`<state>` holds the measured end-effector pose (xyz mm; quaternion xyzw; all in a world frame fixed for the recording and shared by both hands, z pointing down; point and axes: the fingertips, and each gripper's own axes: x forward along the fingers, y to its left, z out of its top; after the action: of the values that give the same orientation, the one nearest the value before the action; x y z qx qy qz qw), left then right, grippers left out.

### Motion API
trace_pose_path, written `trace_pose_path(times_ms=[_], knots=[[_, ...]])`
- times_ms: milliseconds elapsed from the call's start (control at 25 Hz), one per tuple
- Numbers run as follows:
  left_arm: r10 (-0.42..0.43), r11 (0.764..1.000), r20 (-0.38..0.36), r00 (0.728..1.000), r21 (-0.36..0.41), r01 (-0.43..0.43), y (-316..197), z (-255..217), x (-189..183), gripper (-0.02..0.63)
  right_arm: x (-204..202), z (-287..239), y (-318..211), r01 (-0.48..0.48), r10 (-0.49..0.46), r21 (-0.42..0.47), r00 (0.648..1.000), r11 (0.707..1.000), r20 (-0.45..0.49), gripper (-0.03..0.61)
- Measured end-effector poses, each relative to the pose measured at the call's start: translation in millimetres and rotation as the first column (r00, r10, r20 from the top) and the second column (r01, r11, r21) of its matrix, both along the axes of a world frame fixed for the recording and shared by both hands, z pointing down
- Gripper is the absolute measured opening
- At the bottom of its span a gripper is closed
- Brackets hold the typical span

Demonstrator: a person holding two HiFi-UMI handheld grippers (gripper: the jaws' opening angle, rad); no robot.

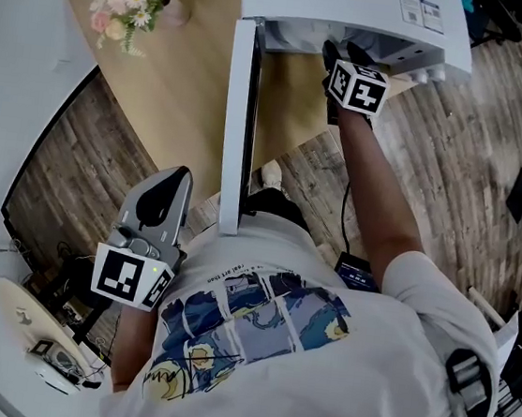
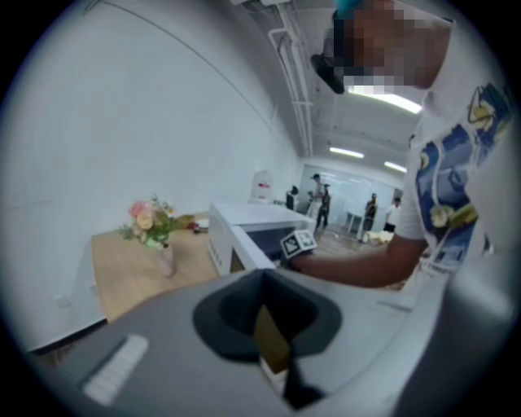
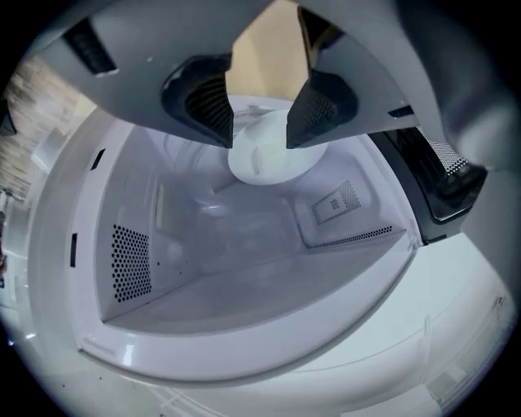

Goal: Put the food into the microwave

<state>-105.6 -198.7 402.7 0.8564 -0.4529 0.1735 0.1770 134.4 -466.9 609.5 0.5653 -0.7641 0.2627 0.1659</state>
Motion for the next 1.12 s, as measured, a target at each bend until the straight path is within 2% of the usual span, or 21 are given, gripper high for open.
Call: trace_pose_path(times_ms=[80,520,1120], knots=[[0.015,1.000,-0.006,1.000,0.008,-0.015,2.3,-1.6,0.9,0.009,1.1,-5.6,8.3,0.005,-0.005,0.008,1.000,1.000,0.007,0.190],[0.124,0.991,-0.046,0.991,0.060,-0.121,24.4,-12.4,-0.1,0.009,-3.2,-38.6,82.9,0.020,-0.020,0.040,1.000,0.999,0.015,0.021],[0.264,0.962,-0.138,0.955,0.113,-0.250,75.8,-17.9,-14.6,0.009,-41.9,-102.0,235.4,0.112,-0.116,0.062,0.991,0.992,0.065,0.008]])
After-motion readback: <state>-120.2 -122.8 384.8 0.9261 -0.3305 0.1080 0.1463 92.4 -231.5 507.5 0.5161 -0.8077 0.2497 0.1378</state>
